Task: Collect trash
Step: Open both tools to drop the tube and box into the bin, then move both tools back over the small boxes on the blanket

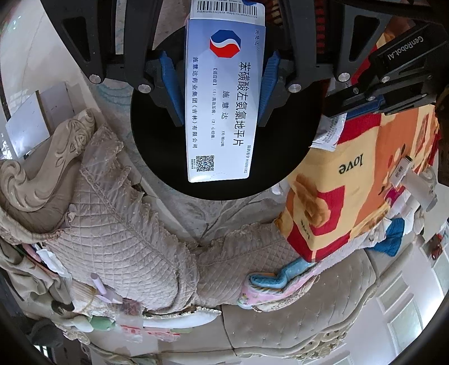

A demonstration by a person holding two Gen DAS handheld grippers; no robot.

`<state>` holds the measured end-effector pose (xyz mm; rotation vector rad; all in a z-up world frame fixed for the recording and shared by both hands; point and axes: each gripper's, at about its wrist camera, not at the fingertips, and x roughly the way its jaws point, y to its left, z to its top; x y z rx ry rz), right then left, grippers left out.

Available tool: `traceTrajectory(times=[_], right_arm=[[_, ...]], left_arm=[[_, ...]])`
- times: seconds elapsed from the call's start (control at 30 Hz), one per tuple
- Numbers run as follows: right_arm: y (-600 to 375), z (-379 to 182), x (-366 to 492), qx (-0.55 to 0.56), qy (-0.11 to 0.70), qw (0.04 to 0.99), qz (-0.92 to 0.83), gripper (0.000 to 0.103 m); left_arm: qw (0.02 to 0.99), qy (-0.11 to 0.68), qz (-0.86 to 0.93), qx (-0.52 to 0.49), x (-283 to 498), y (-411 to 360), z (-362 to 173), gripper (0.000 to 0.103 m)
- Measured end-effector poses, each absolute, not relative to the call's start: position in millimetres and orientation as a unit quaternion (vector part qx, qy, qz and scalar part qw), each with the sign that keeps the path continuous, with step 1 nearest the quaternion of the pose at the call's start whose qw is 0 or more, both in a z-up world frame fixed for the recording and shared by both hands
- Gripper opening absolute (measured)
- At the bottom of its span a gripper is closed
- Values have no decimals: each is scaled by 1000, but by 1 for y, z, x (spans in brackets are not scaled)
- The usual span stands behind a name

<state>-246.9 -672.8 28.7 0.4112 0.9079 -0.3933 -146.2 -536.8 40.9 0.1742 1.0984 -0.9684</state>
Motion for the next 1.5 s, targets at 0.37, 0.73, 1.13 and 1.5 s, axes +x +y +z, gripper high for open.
traceTrajectory(times=[0.37, 0.73, 1.13, 1.5], right_arm=[[-680, 30, -247, 212, 430, 854, -204, 64], [-658, 33, -234, 203, 440, 855, -187, 64], [-593, 38, -187, 168, 455, 867, -117, 69], [-531, 32, -144, 137, 474, 868, -60, 70]], left_arm=[[735, 502, -452, 61, -144, -534, 43, 31], [753, 499, -428, 39, -129, -505, 50, 46], [819, 472, -319, 69, -85, -421, 46, 46], [847, 478, -230, 44, -39, -335, 40, 46]])
